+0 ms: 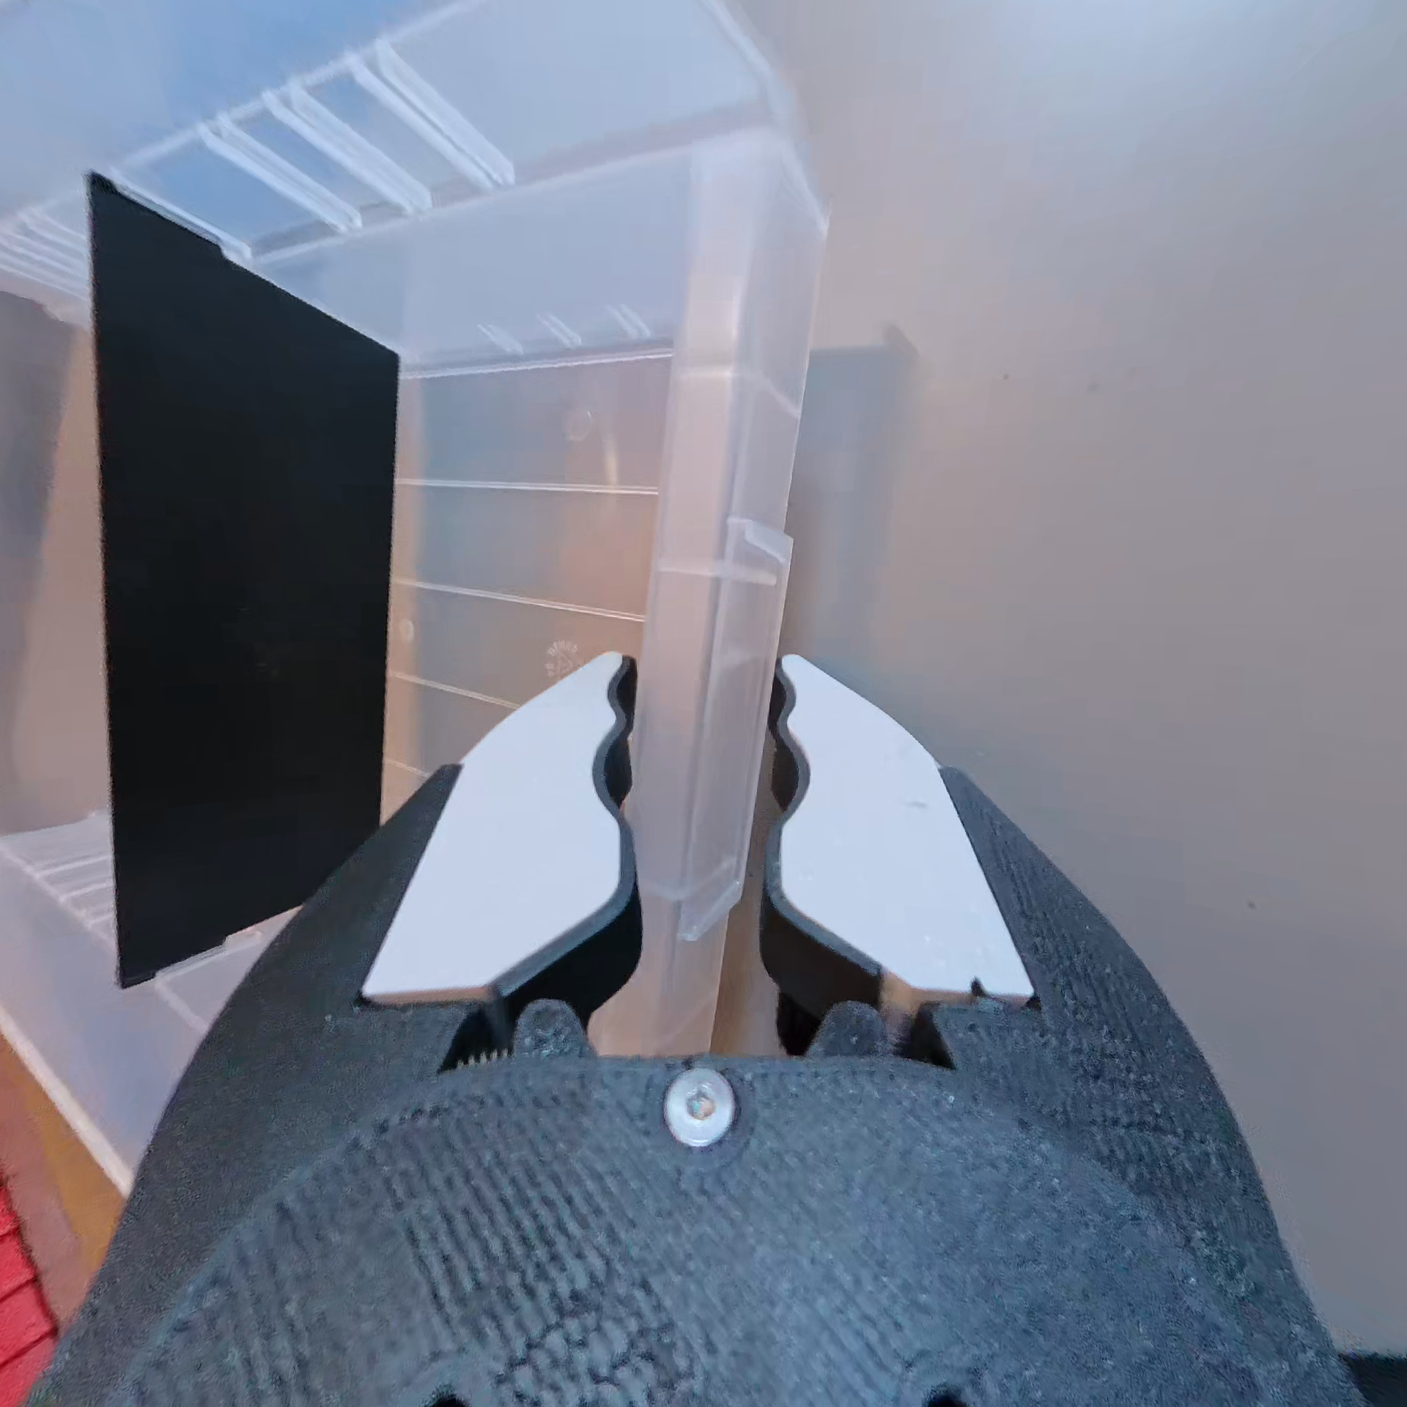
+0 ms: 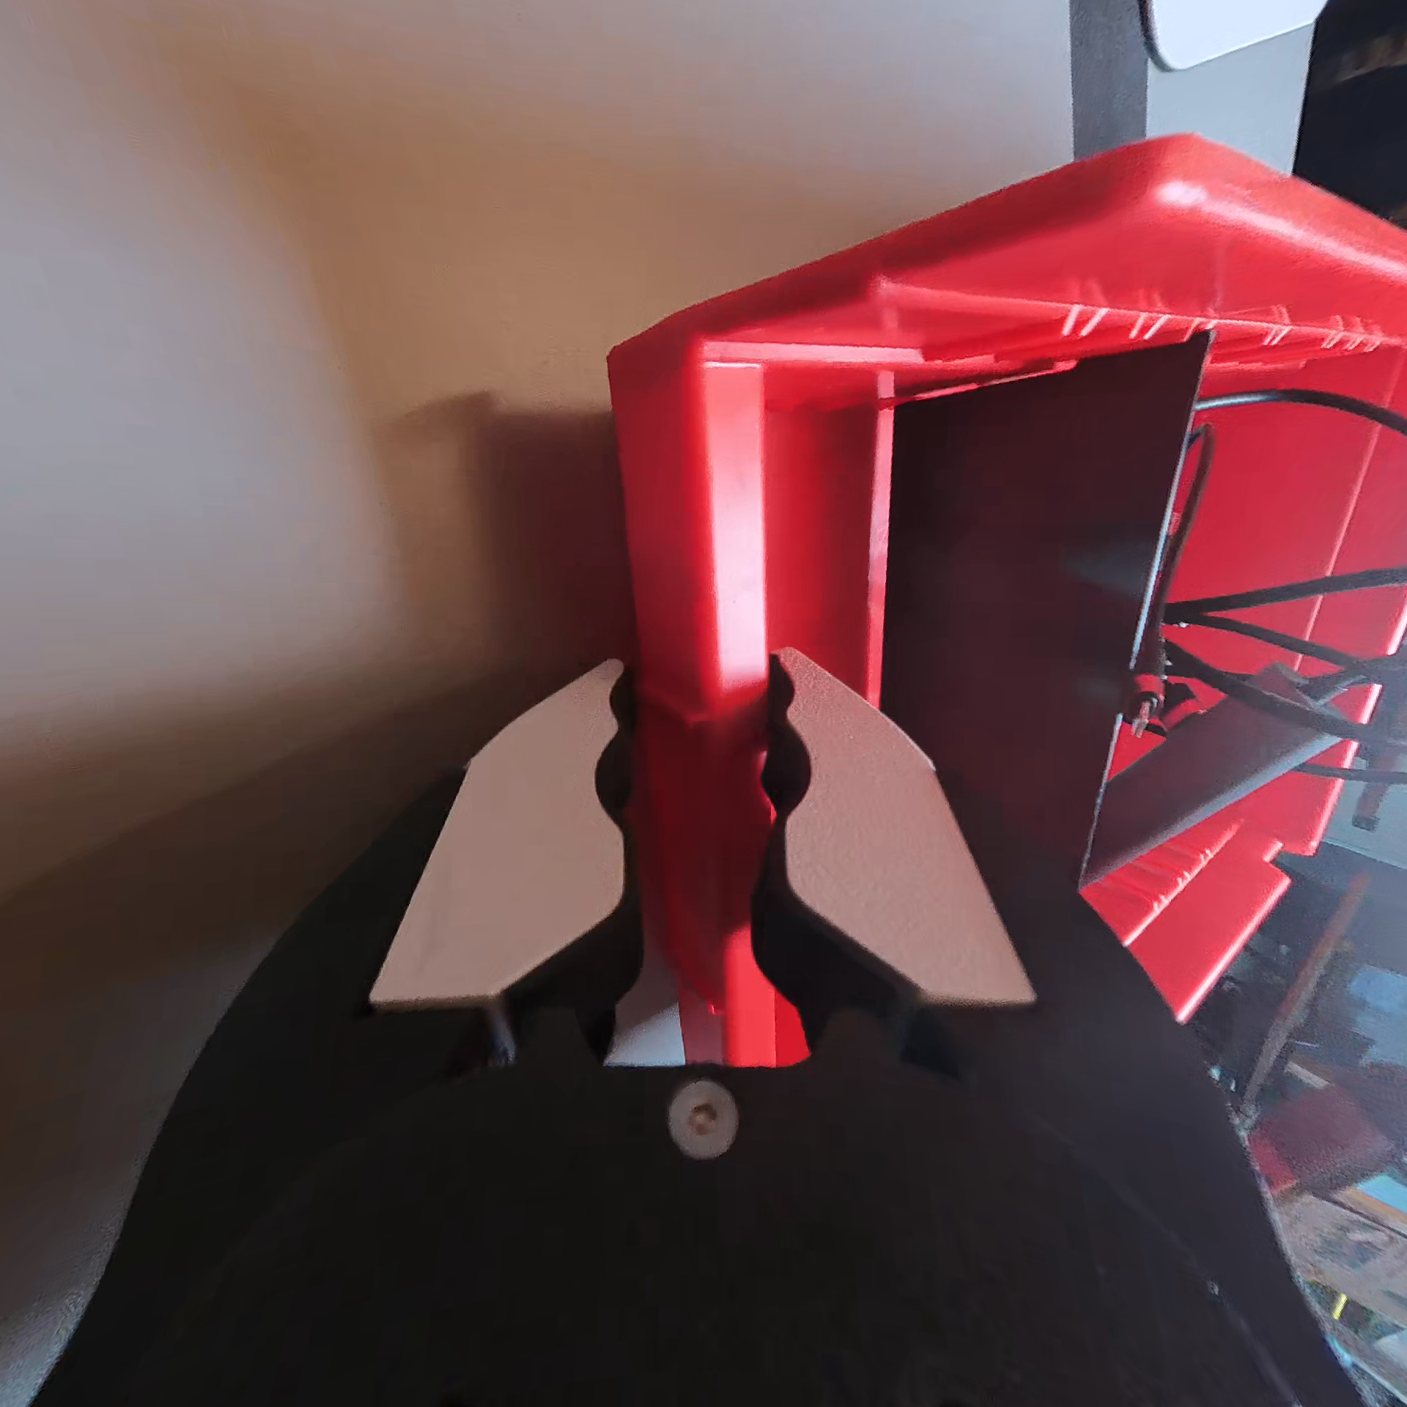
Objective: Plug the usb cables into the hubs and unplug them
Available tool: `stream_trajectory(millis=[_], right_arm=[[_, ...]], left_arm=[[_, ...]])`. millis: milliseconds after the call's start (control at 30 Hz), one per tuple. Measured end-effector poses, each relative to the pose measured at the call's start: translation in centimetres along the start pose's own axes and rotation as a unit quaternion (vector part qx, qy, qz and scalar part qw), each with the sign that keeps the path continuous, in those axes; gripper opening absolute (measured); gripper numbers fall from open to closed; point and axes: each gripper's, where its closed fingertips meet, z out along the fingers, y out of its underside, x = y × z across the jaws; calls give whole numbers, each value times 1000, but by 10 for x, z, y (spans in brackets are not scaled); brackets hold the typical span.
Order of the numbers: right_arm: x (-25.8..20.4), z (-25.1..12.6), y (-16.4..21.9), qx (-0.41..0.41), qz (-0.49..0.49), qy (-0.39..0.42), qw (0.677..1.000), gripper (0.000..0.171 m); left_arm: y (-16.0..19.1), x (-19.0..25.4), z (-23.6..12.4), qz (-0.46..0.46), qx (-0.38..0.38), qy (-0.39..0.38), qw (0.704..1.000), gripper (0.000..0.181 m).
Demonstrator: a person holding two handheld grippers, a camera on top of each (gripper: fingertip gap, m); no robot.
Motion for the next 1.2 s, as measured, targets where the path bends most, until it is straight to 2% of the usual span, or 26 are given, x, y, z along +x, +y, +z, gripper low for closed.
stream_trajectory(millis=[100, 200, 367, 467, 567, 633, 700, 767, 867, 900, 967, 1033, 1133, 1167, 1200], right_arm=[[-5, -4, -1, 20, -19, 6, 1000, 31], [-24, -18, -4, 46, -49, 8, 998, 31], [-85, -59, -23, 118, -76, -12, 990, 31], [-121, -92, -31, 161, -72, -35, 984, 32], [-154, -149, -41, 257, -3, -94, 962, 39], [-160, -187, -37, 324, 61, -119, 937, 38], [-140, -206, -15, 354, 147, -88, 919, 38], [-102, -206, 25, 358, 263, -12, 896, 37], [-58, -186, 99, 326, 419, 98, 842, 42], [-57, -174, 111, 315, 451, 93, 830, 47], [-67, -147, 111, 301, 489, 38, 818, 62], [-71, -128, 99, 301, 502, 3, 811, 62], [-63, -117, 90, 295, 507, 4, 810, 42], [-59, -118, 92, 293, 509, 23, 809, 25], [-57, -118, 95, 285, 496, 49, 819, 18]], left_arm=[[-8, 0, 1, 33, 15, -26, 999, 33], [-28, 20, -3, 85, 49, -26, 995, 32], [-91, 77, -9, 194, 137, 9, 971, 32], [-130, 97, -4, 237, 181, 16, 954, 34], [-147, 90, -1, 190, 197, 19, 962, 49], [-151, 87, -15, 134, 236, 39, 962, 49], [-155, 83, -40, 60, 287, 59, 954, 41], [-159, 99, -71, -21, 331, 131, 934, 40], [-170, 141, -112, -116, 370, 239, 890, 42], [-174, 156, -121, -130, 377, 255, 881, 44], [-185, 183, -125, -148, 371, 259, 880, 48], [-198, 202, -116, -166, 356, 247, 886, 50], [-220, 216, -91, -215, 336, 229, 888, 46], [-226, 213, -85, -225, 339, 206, 890, 47], [-230, 210, -82, -232, 339, 187, 892, 42]])
